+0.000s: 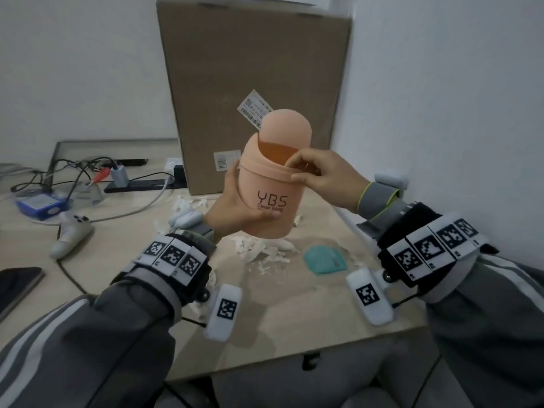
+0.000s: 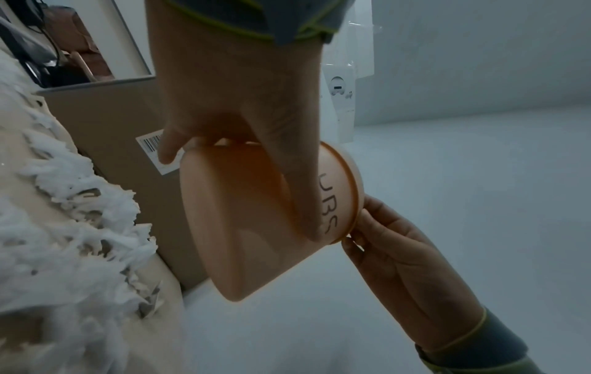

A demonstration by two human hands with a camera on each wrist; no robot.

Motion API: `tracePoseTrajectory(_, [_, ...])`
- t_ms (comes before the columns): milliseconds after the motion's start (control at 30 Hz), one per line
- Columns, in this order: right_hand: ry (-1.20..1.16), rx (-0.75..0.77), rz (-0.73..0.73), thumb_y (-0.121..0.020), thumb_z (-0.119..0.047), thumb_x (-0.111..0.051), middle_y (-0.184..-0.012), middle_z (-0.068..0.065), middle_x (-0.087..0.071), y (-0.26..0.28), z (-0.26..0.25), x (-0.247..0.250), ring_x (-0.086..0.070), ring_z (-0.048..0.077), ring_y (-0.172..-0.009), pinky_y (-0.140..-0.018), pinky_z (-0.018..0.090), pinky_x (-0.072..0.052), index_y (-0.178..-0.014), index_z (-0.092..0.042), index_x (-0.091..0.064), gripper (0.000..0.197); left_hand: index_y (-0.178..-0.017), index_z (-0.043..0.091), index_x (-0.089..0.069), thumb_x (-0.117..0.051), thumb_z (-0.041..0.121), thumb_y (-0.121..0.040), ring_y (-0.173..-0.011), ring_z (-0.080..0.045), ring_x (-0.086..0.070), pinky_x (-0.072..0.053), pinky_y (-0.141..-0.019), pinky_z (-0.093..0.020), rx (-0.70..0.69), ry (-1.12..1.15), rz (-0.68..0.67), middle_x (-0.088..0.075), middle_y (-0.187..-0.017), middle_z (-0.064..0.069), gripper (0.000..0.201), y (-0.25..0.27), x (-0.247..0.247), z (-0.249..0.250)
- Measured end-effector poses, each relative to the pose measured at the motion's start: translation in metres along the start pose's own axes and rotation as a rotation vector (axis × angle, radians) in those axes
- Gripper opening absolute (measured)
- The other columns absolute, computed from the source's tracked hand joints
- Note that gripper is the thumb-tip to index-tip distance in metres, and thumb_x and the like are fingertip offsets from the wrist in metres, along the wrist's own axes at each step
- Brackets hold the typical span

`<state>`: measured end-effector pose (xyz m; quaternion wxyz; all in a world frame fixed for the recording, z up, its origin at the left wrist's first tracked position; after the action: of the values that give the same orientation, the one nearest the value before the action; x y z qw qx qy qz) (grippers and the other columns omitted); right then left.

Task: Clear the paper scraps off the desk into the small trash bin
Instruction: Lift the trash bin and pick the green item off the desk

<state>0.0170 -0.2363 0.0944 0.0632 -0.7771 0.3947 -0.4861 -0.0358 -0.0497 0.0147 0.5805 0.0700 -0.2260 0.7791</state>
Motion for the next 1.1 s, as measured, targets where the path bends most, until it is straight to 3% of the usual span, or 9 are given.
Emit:
tracePoseTrajectory(133, [-0.106, -0.001, 0.111, -0.086, -0.009, -0.063, -0.096, -0.013, -0.061, 0.025, -0.008, 0.001, -0.051, -0.006, -0.074, -0.076, 0.015, -0.043, -0.1, -0.021, -0.061, 0.018, -0.16, 0.022, -0.008, -0.098, 0.016, -0.067, -0.107, 0.004, -0.053, -0.048, -0.076, -0.012, -0.068, 0.035, 0.061, -0.042, -0.122, 0.024, 0.13, 0.018, -0.003, 0.0])
tracePoseTrajectory(267, [-0.014, -0.224, 0.323, -0.084, -0.014, -0.065, -0.095, -0.004, -0.065, 0.049, 0.021, 0.01, -0.056, -0.004, -0.073, -0.075, 0.025, -0.046, -0.095, -0.016, -0.065, 0.011, -0.16, 0.026, -0.01, -0.092, 0.05, -0.043, -0.126, -0.019, -0.056, -0.054, -0.097, -0.036, -0.05, 0.104, 0.127, -0.049, -0.141, 0.001, 0.145, 0.033, 0.005, -0.008])
tracePoseTrajectory(333, [0.165, -0.448, 0.239, -0.083, -0.019, -0.067, -0.099, 0.004, -0.067, 0.06, 0.048, 0.006, -0.061, 0.014, -0.09, -0.08, 0.028, -0.044, -0.096, -0.012, -0.065, 0.015, -0.16, 0.027, -0.01, -0.091, 0.054, -0.04, -0.131, -0.025, -0.054, -0.052, -0.105, -0.05, -0.036, 0.112, 0.166, -0.047, -0.145, -0.004, 0.147, 0.039, 0.01, -0.011])
tracePoseTrajectory(467, [0.428, -0.839, -0.179, -0.084, -0.037, -0.066, -0.129, 0.012, -0.054, 0.081, 0.091, -0.011, -0.052, 0.029, -0.117, -0.089, 0.029, -0.041, -0.124, -0.008, -0.052, 0.051, -0.16, 0.025, -0.011, -0.091, 0.055, -0.038, -0.132, -0.025, -0.052, -0.051, -0.107, -0.052, -0.024, 0.122, 0.213, -0.045, -0.147, -0.005, 0.148, 0.043, 0.014, -0.012])
tracePoseTrajectory(600, [0.512, -0.997, -0.446, -0.081, -0.052, -0.064, -0.142, 0.012, -0.043, 0.094, 0.107, -0.029, -0.047, 0.029, -0.124, -0.098, 0.036, -0.043, -0.14, -0.007, -0.035, 0.08, -0.159, 0.027, -0.012, -0.091, 0.056, -0.039, -0.131, -0.025, -0.053, -0.05, -0.107, -0.054, -0.017, 0.13, 0.238, -0.046, -0.146, -0.006, 0.146, 0.045, 0.013, -0.018])
tracePoseTrajectory(733, [0.505, -1.078, -0.522, -0.078, -0.059, -0.062, -0.142, 0.012, -0.042, 0.093, 0.106, -0.038, -0.048, 0.029, -0.123, -0.099, 0.038, -0.044, -0.142, -0.007, -0.031, 0.088, -0.15, 0.038, -0.018, -0.093, 0.054, -0.041, -0.129, -0.025, -0.055, -0.052, -0.105, -0.059, -0.024, 0.14, 0.229, -0.049, -0.142, -0.003, 0.133, 0.046, 0.009, -0.027])
tracePoseTrajectory(833, [0.546, -1.061, -0.571, -0.078, -0.062, -0.06, -0.133, 0.011, -0.051, 0.085, 0.102, -0.043, -0.053, 0.027, -0.115, -0.093, 0.035, -0.045, -0.137, -0.006, -0.039, 0.084, -0.153, 0.036, -0.017, -0.092, 0.055, -0.041, -0.128, -0.023, -0.056, -0.052, -0.105, -0.057, -0.035, 0.16, 0.221, -0.05, -0.141, -0.001, 0.136, 0.044, 0.006, -0.031])
tracePoseTrajectory(933, [0.545, -0.998, -0.606, -0.082, -0.049, -0.064, -0.097, 0.006, -0.059, 0.075, 0.1, -0.052, -0.057, 0.023, -0.085, -0.078, 0.033, -0.045, -0.117, -0.005, -0.054, 0.057, -0.155, 0.033, -0.016, -0.091, 0.054, -0.041, -0.124, -0.018, -0.056, -0.054, -0.1, -0.047, -0.039, 0.192, 0.221, -0.05, -0.137, 0.003, 0.138, 0.039, 0.006, -0.035])
tracePoseTrajectory(1100, [0.45, -0.948, -0.554, -0.077, -0.034, -0.074, -0.108, 0.011, -0.061, 0.061, 0.113, -0.071, -0.062, 0.026, -0.096, -0.087, 0.039, -0.054, -0.12, -0.002, -0.055, 0.056, -0.155, 0.03, -0.014, -0.093, 0.045, -0.046, -0.114, 0.0, -0.054, -0.05, -0.08, -0.018, -0.056, 0.225, 0.231, -0.049, -0.133, 0.007, 0.136, 0.028, 0.012, -0.037])
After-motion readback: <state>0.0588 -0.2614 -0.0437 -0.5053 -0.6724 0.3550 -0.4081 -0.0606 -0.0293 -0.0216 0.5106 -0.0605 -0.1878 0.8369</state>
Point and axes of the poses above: each hand's wrist, its own y-axis away from the middle knuckle, its own x-axis out of the back of the hand, z = x × y, the point moved 3 cm from there along -y, towards the middle knuckle
